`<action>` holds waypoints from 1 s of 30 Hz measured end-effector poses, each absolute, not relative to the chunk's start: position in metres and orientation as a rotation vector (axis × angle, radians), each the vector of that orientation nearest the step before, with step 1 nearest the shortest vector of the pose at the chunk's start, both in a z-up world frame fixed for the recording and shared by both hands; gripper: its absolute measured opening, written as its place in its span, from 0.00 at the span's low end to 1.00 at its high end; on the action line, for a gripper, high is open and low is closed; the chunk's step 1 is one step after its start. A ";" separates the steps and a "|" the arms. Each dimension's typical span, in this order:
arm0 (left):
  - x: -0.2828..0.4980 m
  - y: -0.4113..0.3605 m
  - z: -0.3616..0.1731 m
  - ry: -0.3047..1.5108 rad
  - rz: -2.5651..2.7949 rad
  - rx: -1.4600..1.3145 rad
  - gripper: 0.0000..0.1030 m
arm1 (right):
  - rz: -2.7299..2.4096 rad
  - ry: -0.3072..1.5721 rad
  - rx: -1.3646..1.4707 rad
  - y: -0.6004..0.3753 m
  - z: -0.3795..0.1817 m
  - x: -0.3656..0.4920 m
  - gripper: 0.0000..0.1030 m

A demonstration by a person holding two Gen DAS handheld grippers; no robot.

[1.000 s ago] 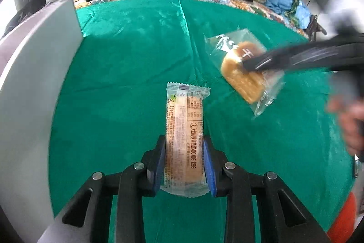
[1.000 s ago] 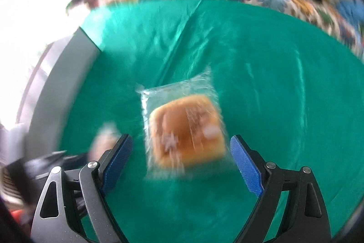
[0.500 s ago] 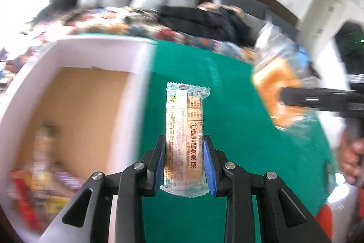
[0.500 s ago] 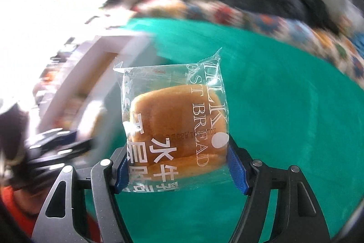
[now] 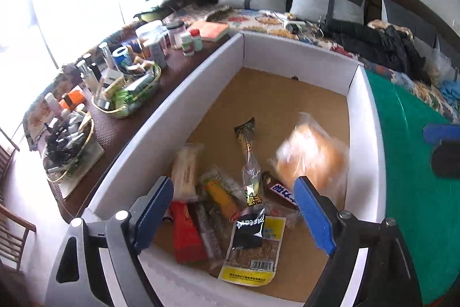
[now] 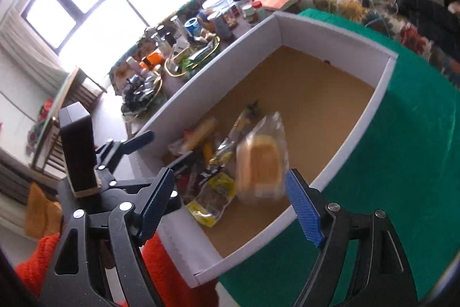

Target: Organize snacks

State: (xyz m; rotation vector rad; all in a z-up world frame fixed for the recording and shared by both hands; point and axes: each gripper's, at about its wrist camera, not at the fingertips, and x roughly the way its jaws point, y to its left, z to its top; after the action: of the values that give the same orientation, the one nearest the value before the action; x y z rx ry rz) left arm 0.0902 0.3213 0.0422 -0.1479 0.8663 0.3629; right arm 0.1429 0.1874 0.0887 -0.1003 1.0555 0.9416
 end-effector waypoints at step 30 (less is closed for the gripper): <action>0.038 0.284 0.099 0.720 0.518 -0.124 1.00 | 0.729 0.884 -0.233 0.170 0.103 0.107 0.80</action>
State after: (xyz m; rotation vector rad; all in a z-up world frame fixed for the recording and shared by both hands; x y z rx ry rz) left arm 0.0384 0.2840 0.0992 -0.1240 0.7197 0.5176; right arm 0.1067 0.1702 0.1028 -0.2331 0.8839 0.7287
